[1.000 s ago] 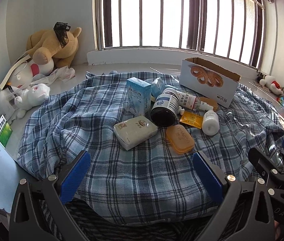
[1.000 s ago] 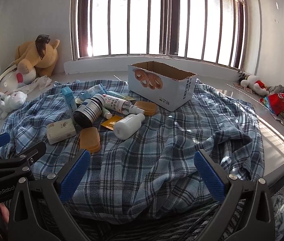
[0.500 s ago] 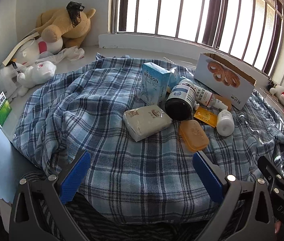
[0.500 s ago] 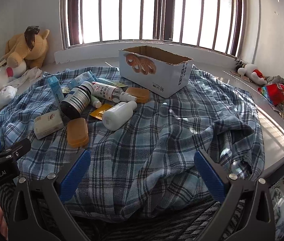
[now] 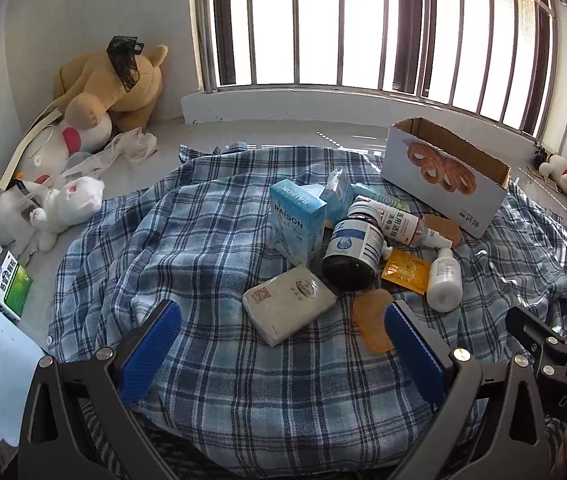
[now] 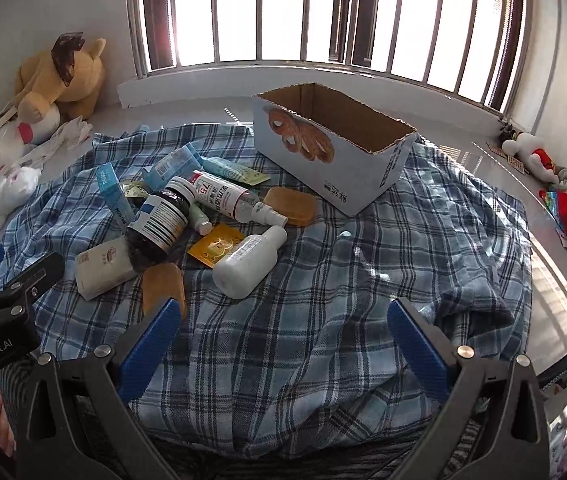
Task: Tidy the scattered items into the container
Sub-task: 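Move both tools toward the scattered items on the plaid shirt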
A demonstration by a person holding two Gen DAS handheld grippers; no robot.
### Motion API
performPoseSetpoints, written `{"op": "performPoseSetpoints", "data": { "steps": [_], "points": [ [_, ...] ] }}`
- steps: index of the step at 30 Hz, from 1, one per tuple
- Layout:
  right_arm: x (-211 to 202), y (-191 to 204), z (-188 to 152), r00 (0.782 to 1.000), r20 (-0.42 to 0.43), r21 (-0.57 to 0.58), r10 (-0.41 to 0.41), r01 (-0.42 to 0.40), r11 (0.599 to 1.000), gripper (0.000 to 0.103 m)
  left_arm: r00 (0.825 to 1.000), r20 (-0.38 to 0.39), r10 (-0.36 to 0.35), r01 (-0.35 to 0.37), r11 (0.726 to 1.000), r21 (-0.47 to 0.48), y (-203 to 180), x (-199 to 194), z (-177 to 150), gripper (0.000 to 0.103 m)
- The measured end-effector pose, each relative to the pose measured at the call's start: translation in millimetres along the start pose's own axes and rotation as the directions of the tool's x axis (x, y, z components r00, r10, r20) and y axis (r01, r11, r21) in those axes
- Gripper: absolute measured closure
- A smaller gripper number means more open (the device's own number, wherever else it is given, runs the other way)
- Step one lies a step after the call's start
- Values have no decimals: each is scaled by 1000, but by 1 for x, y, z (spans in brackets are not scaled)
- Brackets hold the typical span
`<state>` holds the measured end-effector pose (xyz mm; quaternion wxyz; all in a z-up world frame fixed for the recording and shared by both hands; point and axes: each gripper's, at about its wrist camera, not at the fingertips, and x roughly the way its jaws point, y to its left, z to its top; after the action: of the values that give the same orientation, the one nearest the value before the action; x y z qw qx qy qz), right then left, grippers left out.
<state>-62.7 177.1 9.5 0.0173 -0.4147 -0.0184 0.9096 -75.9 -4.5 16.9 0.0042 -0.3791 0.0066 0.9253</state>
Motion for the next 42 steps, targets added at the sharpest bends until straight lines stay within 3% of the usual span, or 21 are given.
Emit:
{"op": "performPoseSetpoints", "data": {
  "steps": [3, 6, 12, 20, 22, 27, 29, 33, 36, 37, 40, 42],
  "points": [
    [8, 0, 18, 998, -59, -27, 28, -30, 999, 0, 1000, -14, 25, -25, 1000, 17, -5, 15, 14, 0],
    [7, -3, 31, 999, -40, -6, 19, -19, 1000, 0, 998, -12, 59, -59, 998, 23, -7, 24, 28, 0],
    [6, -3, 57, 999, -4, -34, -48, 48, 998, 0, 998, 20, 56, -57, 998, 28, -4, 19, 50, 0],
    [-2, 4, 75, 999, 27, -60, -37, 39, 997, 0, 990, 124, 72, -81, 994, 70, -12, 1, 59, 0],
    [-4, 5, 76, 999, 34, -67, -34, 36, 997, 0, 991, 117, 68, -78, 994, 79, -14, 0, 58, 0],
    [-9, 4, 77, 1000, 24, -116, -5, 8, 993, 0, 993, 64, -96, 92, 993, 67, -8, 2, 56, 0],
    [-11, 3, 76, 1000, 23, -135, -3, 6, 991, 0, 990, 69, -123, 119, 991, 60, -7, 0, 55, 0],
    [-5, 0, 69, 1000, -1, -178, -3, 3, 984, 0, 990, 84, -113, 104, 989, 105, -11, -3, 51, 0],
    [3, -1, 61, 999, -18, -208, -38, 34, 977, 0, 995, 98, -23, 12, 993, 119, -12, -1, 46, 0],
    [4, -1, 59, 999, -16, -217, -46, 41, 975, 0, 996, 82, -22, 12, 992, 125, -11, 3, 44, 0],
    [8, -3, 51, 999, -11, -253, -40, 36, 967, 0, 992, -1, -129, 129, 987, 98, -5, 18, 37, 0],
    [9, -6, 45, 1000, 5, -259, -12, 13, 966, 0, 972, -54, -230, 232, 972, 33, 4, 27, 31, 0]
  ]
}}
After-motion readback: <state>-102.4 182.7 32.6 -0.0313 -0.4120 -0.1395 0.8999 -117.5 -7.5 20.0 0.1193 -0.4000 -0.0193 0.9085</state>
